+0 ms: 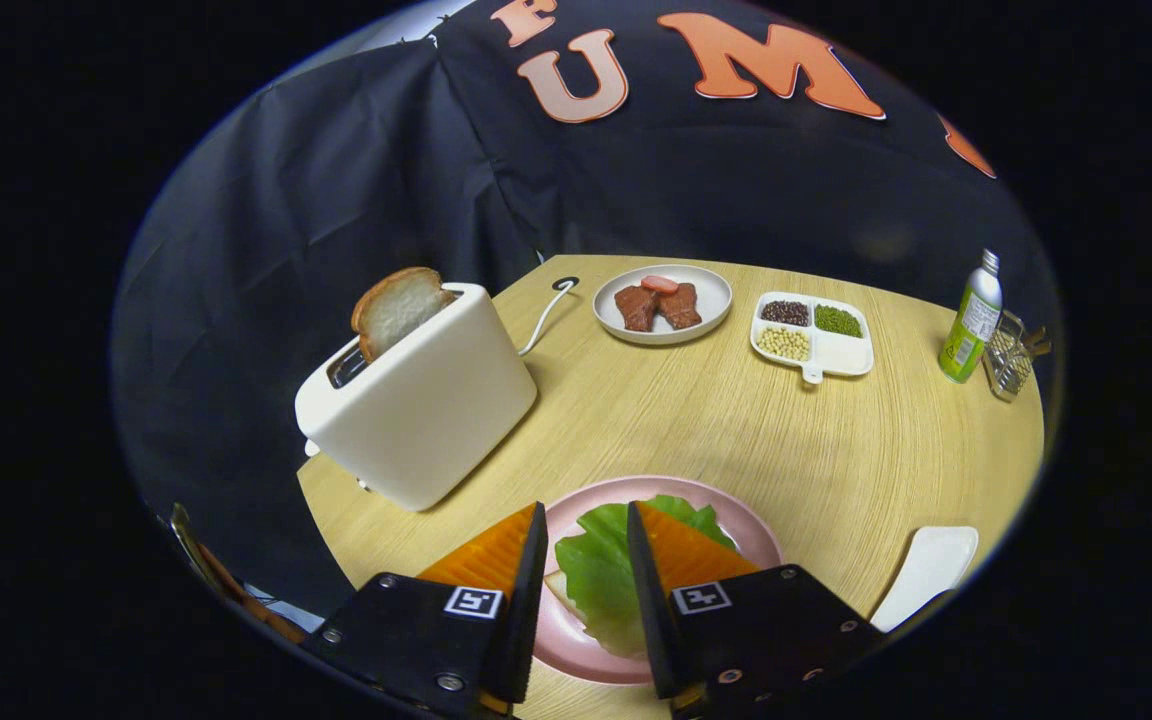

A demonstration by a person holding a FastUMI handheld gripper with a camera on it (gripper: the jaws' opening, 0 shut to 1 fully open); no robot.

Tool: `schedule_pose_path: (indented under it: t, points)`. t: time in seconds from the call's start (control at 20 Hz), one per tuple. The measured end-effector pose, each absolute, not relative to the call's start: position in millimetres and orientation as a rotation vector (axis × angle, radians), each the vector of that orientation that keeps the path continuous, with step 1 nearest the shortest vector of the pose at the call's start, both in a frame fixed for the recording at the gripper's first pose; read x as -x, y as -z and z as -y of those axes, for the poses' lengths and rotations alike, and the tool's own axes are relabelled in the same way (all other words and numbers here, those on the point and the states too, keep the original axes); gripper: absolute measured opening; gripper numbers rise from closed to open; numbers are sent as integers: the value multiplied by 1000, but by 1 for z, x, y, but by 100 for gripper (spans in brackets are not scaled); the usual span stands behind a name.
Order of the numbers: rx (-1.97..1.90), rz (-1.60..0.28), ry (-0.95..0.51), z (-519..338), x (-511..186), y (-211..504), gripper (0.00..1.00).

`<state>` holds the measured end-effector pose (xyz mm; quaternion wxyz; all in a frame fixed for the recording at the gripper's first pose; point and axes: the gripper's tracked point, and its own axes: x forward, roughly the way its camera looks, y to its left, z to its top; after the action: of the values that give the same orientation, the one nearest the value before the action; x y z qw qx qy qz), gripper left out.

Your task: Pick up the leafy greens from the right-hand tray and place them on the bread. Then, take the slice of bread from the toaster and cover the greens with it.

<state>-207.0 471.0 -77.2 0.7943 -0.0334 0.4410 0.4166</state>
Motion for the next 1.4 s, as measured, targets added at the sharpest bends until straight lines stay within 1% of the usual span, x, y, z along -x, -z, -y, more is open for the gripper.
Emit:
schedule_pose_path:
  t: [0.05,0.1,0.2,0.25,0.4,0.6,0.75,0.85,1.05,1.3,1.4]
  points:
    - [75,-937,-903,-478,206,70,50]
    - [84,-927,-909,-483,203,64,51]
    - [99,-906,-919,-496,200,52,57]
    - [101,-906,-927,-504,199,47,62]
    - [39,-966,-952,-532,205,29,71]
    - [1,-948,-977,-570,194,2,77]
    - [-4,-940,-992,-599,192,-12,88]
    - [-23,-959,-1004,-620,194,-18,91]
    - [-44,-1010,-1015,-652,194,-16,91]
    - [-72,-1128,-1007,-683,202,-1,91]
    - [-74,-1155,-996,-691,199,7,87]
